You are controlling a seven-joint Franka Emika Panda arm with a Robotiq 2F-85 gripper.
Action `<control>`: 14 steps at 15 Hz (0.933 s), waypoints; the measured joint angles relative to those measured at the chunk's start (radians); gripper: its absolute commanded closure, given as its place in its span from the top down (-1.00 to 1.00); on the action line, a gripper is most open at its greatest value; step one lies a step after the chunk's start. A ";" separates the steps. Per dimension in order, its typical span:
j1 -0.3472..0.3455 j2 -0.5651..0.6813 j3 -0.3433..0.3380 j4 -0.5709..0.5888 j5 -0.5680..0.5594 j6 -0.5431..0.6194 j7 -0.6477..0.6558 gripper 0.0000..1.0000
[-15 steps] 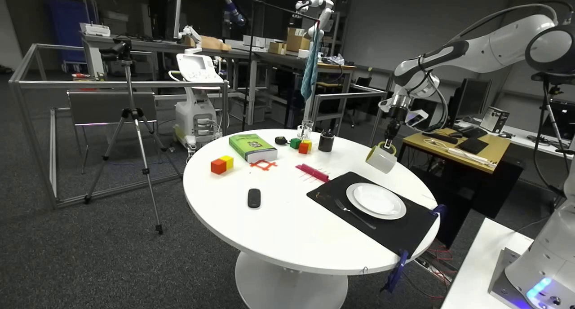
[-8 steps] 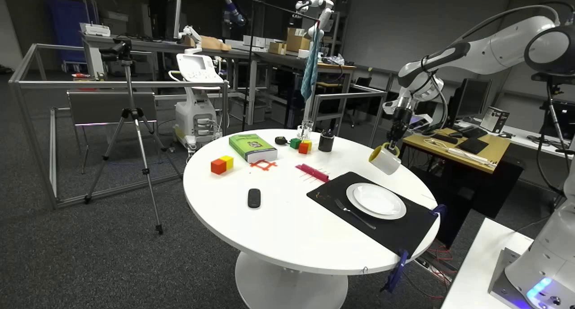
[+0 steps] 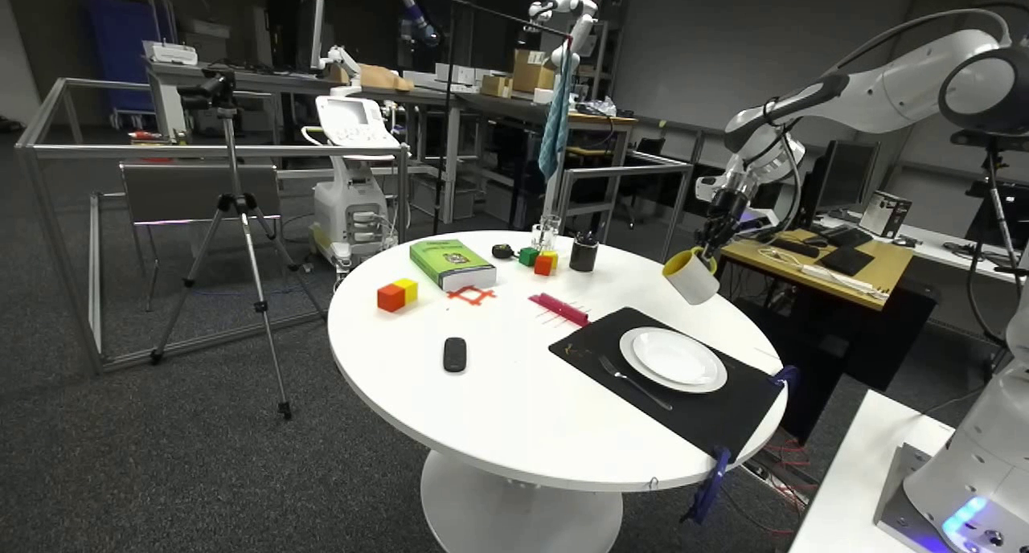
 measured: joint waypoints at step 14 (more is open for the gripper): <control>0.000 0.000 -0.020 0.000 0.085 -0.012 -0.335 -0.91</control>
